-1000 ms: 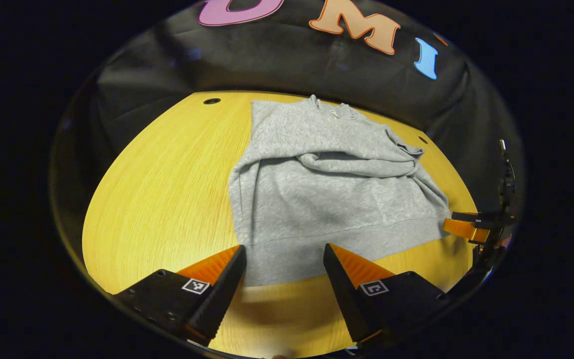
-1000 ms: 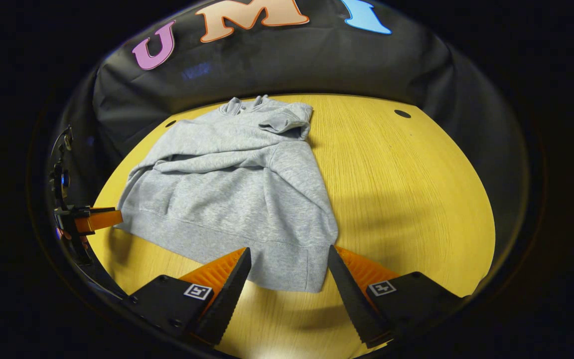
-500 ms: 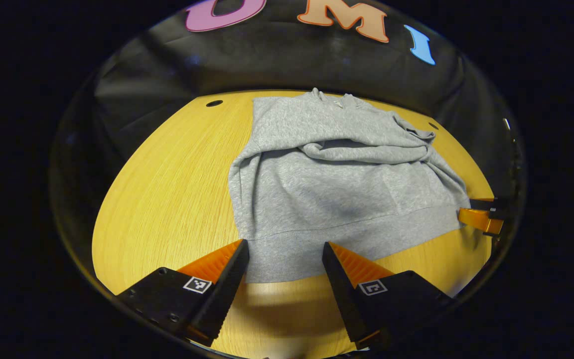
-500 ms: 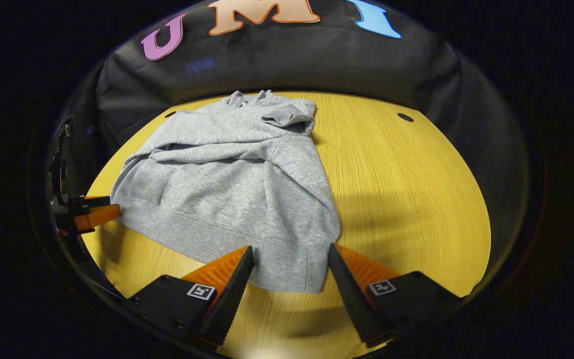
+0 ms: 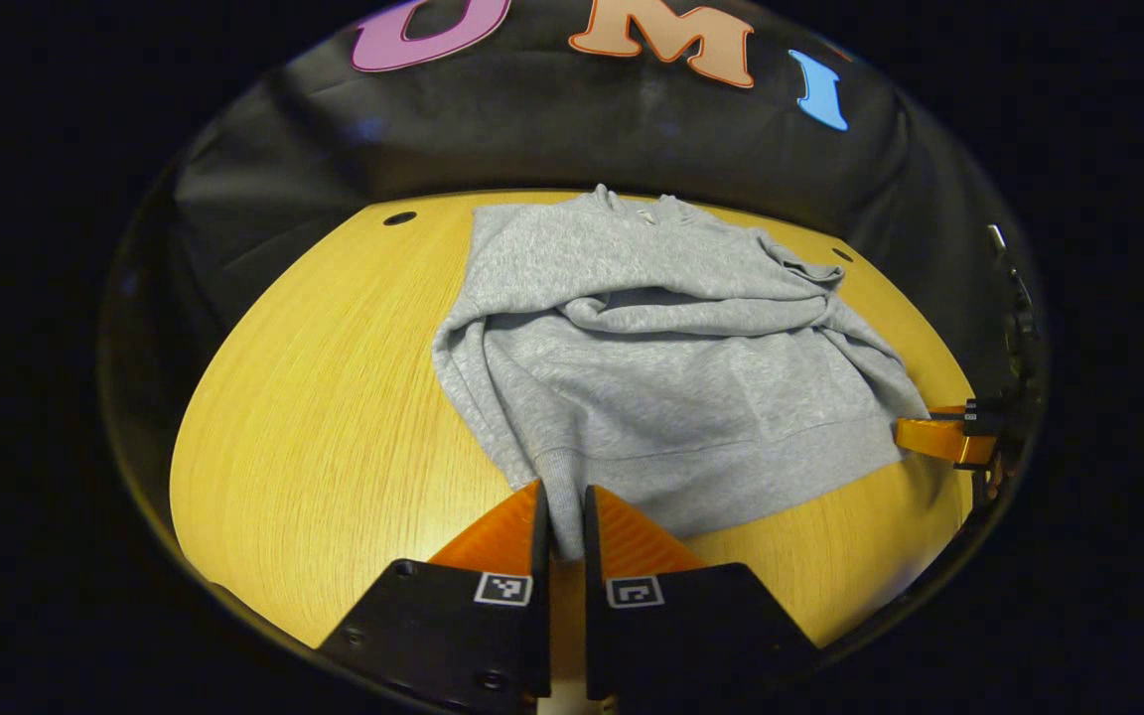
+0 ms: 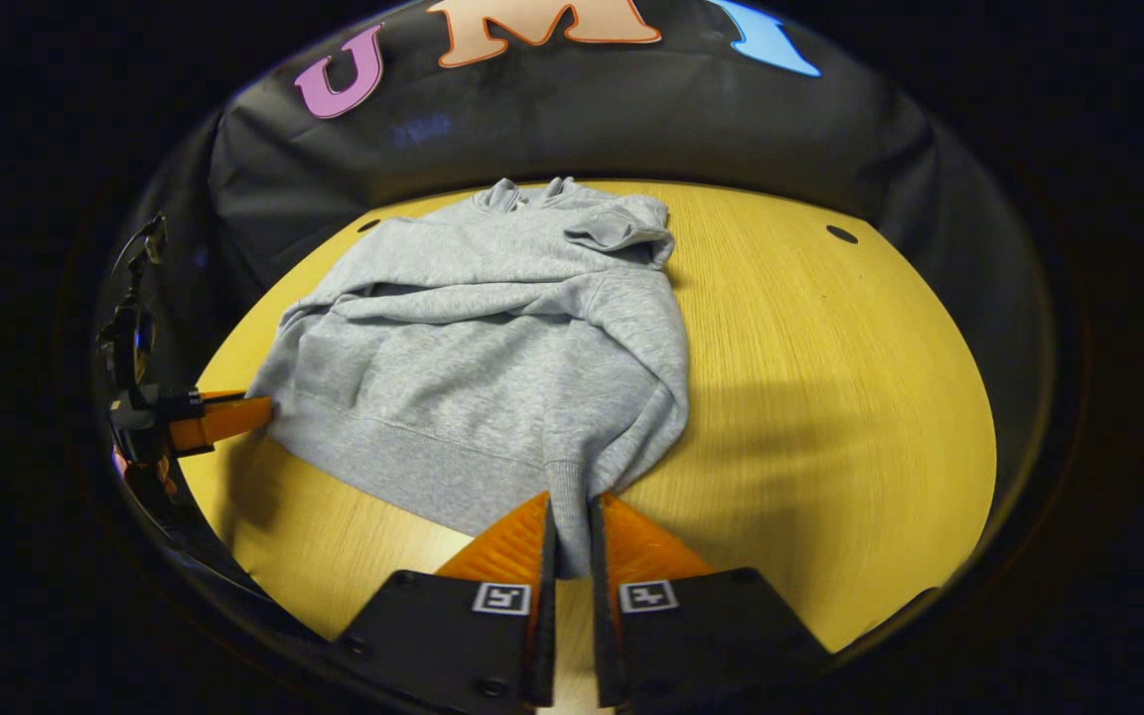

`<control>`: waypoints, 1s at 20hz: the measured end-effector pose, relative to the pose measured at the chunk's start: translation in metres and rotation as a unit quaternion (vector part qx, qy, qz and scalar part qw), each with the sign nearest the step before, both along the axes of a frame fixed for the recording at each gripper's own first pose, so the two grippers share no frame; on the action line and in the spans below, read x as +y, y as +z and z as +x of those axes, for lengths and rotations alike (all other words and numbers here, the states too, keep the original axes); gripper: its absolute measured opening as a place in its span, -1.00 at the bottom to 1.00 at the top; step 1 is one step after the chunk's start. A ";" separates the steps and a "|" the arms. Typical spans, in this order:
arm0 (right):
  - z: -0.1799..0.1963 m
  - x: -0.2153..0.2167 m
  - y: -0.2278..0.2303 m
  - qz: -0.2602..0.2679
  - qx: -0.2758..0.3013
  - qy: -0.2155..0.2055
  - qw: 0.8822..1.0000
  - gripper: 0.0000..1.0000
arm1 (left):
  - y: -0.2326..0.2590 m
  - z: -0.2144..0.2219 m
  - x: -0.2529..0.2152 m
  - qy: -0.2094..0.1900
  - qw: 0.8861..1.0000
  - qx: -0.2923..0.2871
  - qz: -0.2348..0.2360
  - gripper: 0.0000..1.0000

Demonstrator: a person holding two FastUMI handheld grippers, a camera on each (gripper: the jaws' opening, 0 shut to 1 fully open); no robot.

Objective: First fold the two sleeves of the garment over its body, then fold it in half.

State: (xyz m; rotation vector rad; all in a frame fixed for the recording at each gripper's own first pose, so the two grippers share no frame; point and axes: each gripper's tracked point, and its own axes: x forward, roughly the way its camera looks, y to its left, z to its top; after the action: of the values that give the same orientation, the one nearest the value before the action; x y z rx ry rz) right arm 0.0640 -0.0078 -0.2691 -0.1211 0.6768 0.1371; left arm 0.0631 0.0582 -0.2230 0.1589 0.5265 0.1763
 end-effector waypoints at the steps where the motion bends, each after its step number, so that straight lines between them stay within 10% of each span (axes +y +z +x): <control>1: 0.000 0.001 0.000 -0.002 0.002 0.000 1.000 -0.67 | 0.000 0.000 0.000 0.004 1.000 0.001 -0.004 -0.87; 20: 0.025 0.023 0.069 0.103 -0.045 -0.001 0.994 -0.87 | 0.064 0.019 -0.019 -0.001 0.990 -0.086 -0.114 -1.00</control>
State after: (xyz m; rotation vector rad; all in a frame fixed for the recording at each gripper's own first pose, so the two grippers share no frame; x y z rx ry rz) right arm 0.0888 0.0147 -0.2003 0.0709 0.5685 0.1981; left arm 0.0824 0.0394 -0.1587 -0.0781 0.3719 0.1253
